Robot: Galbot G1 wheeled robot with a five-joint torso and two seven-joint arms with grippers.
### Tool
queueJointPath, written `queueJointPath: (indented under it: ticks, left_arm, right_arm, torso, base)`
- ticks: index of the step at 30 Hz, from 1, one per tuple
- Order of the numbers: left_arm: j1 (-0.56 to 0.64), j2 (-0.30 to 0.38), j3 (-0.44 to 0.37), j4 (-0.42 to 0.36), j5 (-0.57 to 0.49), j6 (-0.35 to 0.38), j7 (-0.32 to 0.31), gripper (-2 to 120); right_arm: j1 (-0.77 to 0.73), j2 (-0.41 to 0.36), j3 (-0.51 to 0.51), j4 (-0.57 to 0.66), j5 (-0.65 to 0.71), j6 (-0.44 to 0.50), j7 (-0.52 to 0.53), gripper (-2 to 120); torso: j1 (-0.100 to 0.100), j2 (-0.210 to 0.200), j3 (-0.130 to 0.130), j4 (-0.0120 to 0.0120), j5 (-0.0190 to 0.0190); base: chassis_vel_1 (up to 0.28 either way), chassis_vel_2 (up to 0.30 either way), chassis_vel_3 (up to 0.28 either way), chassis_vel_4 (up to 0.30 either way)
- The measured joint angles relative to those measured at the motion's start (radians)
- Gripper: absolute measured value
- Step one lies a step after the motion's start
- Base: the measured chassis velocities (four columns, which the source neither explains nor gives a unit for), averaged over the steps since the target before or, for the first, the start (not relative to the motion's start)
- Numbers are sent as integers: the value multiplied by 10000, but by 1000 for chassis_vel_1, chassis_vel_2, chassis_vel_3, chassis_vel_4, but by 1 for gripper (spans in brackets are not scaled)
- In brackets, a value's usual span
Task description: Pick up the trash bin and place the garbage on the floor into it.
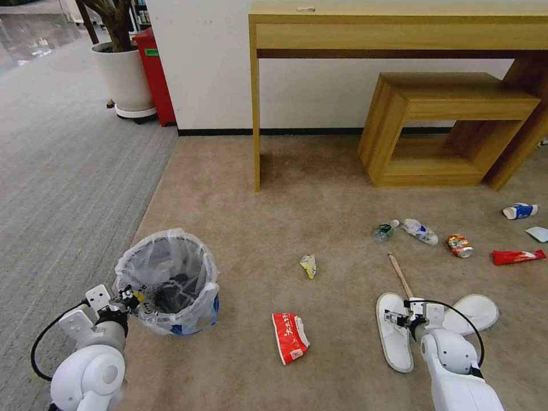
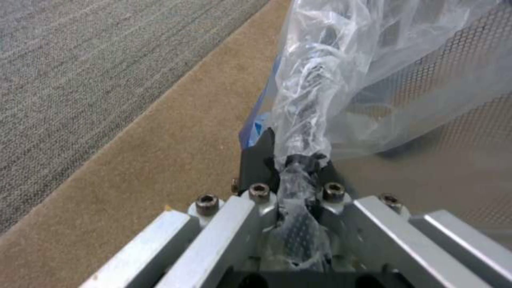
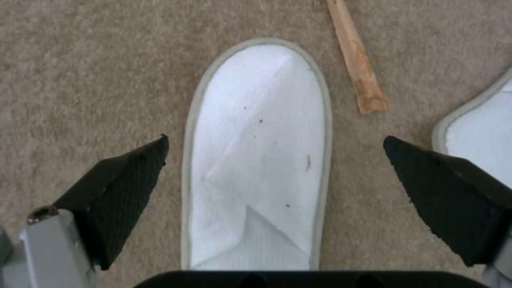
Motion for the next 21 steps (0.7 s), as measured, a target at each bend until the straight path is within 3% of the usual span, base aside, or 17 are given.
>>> queueJointPath:
  ticks: [21]
  left_arm:
    - [-63, -66, 20, 25, -2, -57, 2, 1]
  right_arm:
    - [-118, -52, 149, -240, -72, 314, 76, 100]
  torso:
    - [0, 0, -1, 0, 0]
  base:
    - [0, 0, 0, 0]
